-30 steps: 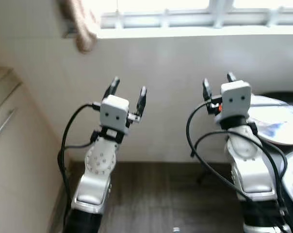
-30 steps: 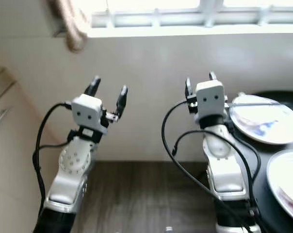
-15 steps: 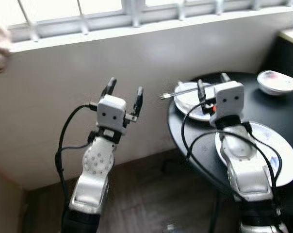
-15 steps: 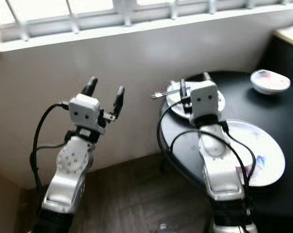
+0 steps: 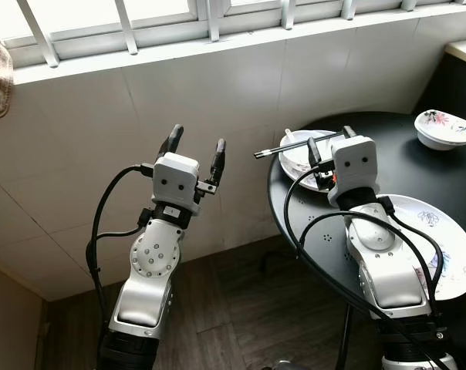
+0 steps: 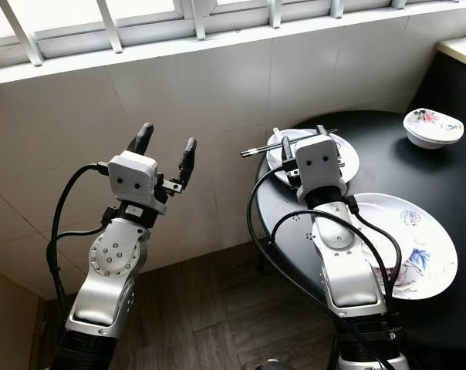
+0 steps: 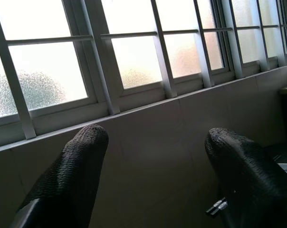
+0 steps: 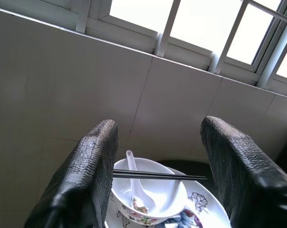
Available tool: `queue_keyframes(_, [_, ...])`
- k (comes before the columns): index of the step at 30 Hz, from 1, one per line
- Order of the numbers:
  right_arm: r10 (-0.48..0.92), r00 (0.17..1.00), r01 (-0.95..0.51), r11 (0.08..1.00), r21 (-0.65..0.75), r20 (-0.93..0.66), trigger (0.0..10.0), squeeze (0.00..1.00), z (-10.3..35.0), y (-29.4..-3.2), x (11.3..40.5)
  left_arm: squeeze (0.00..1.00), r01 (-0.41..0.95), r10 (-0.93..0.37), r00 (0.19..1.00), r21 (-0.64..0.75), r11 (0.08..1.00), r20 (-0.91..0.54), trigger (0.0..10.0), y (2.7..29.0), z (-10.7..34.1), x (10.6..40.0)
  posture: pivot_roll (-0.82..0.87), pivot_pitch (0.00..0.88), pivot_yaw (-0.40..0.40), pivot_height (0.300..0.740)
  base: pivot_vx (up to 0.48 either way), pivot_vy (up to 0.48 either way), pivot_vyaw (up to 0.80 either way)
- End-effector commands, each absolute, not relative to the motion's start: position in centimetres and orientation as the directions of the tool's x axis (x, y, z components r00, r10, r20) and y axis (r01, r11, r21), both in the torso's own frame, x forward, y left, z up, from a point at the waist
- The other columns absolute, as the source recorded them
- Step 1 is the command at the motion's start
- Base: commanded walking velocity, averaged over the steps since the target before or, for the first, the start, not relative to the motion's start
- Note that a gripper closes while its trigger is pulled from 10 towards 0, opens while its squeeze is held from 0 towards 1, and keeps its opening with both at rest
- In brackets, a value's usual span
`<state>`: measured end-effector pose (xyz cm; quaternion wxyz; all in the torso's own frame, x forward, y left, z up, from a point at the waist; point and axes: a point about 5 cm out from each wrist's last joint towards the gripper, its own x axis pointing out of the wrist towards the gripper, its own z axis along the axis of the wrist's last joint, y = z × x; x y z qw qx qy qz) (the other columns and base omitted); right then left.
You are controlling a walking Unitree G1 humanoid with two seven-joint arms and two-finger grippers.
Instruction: Kitchen organization
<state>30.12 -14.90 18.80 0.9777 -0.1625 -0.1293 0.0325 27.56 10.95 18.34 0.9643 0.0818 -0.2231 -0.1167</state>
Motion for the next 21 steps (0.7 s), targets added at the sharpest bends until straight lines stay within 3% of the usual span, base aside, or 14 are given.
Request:
queue_keyframes(1, [0.109,0.968,-0.025,0.937,-0.348,0.224,10.0,0.00,18.54,-14.92,30.11,0.00,0.201,-0.275,0.877,0.218,0.955,0.394,10.0,10.80,18.10,27.53,-0.16,0.000,0.032,0.740,0.000,0.000,0.00])
queue_keyframes(7, [0.105,0.971,-0.024,0.936,-0.352,0.213,10.0,0.00,18.36,-14.97,30.15,0.00,0.202,-0.267,0.882,0.199,0.959,0.389,10.0,10.97,18.06,27.56,-0.16,0.000,0.035,0.740,0.000,0.000,0.00])
queue_keyframes(15, [0.102,0.973,-0.023,0.935,-0.354,0.207,10.0,0.00,18.24,-14.99,30.22,0.00,0.205,-0.269,0.881,0.199,0.958,0.388,10.0,10.93,18.04,27.64,-0.16,0.000,0.035,0.740,-0.388,0.000,0.00])
queue_keyframes(21, [0.102,0.974,-0.025,0.935,-0.355,0.201,10.0,0.00,18.15,-14.95,30.25,0.00,0.198,-0.270,0.883,0.218,0.956,0.384,10.0,10.97,18.01,27.66,-0.16,0.000,0.036,0.740,0.000,0.000,0.00])
